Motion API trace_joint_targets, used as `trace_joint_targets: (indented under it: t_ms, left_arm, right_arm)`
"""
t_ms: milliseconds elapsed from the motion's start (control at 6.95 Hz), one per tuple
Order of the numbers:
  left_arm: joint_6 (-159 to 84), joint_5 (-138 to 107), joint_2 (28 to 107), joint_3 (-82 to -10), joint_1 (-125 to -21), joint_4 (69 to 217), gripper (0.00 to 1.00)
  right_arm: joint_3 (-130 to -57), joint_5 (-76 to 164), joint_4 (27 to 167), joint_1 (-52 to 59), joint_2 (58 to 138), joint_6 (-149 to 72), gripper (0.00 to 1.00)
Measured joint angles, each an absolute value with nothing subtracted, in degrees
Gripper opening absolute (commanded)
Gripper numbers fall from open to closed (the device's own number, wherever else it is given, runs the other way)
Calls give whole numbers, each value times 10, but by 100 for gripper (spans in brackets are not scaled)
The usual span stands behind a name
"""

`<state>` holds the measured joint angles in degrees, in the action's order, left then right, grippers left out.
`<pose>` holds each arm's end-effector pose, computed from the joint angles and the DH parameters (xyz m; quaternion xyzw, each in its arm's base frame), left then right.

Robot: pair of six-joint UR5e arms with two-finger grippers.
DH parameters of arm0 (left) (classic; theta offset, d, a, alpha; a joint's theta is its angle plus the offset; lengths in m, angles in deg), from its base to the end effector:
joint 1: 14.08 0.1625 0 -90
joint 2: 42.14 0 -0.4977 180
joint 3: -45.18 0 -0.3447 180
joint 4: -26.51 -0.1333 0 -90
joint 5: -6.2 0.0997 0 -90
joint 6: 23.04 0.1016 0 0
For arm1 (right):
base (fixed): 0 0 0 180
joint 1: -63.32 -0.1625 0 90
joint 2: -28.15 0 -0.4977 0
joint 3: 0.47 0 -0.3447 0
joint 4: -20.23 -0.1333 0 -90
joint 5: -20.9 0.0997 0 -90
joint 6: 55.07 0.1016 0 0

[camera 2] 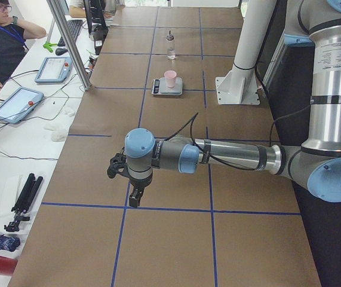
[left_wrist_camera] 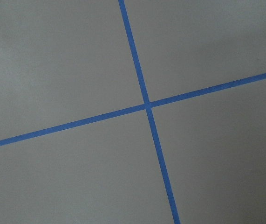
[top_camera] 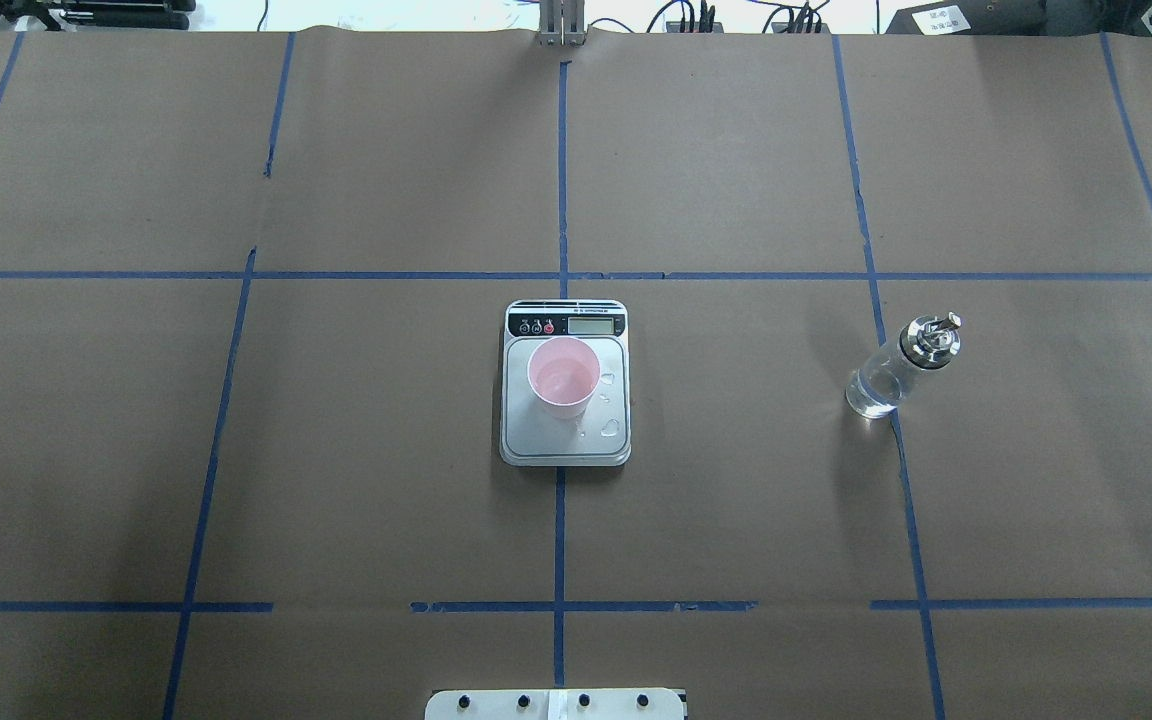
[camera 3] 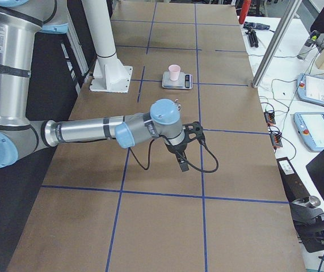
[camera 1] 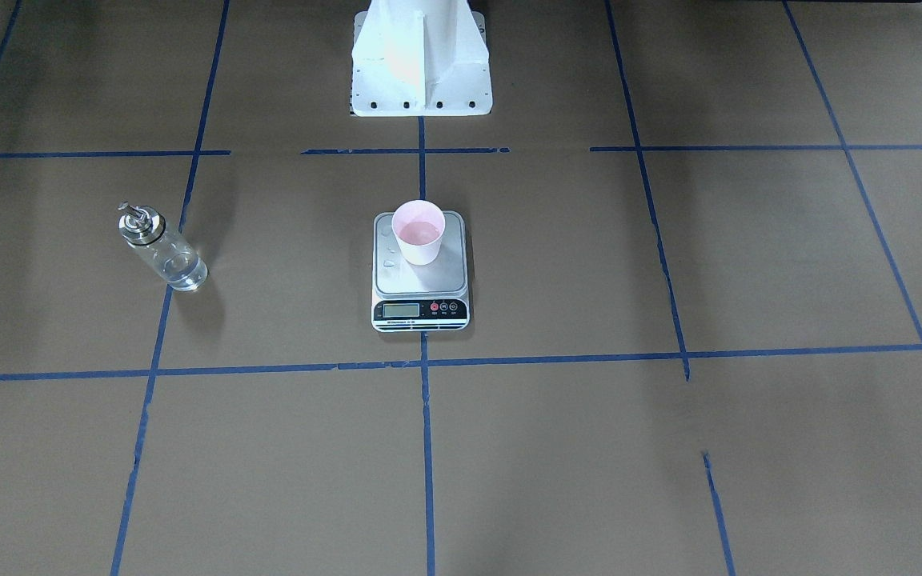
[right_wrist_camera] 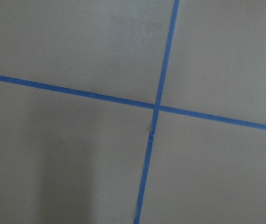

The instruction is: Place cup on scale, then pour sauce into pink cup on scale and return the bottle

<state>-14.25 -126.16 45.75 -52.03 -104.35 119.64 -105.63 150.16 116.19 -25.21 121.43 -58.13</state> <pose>-0.0669 -0.4341 0.6893 0.0952 0.3540 0.0949 0.9256 0.0583 -0.4178 0.6564 0.0533 -0.3348 -0.0545 0.9392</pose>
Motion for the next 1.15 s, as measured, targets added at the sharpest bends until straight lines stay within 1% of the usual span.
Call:
trace_joint_targets:
  t_ms: [144,432,1151]
  left_arm:
    - [-143,-1262,458,-520,-1043,1196,100]
    - [-143,-1262,456,-520,-1043,1196,100]
    - [-143,-1262,453,-519,-1043,1195,100]
  right_arm:
    - [-1023,1496,1205,-254,1199,-590,100]
    - [-974,1495,1218,-255,1193,-593,100]
    - [-964,1530,1212,-255,1194,-595,100]
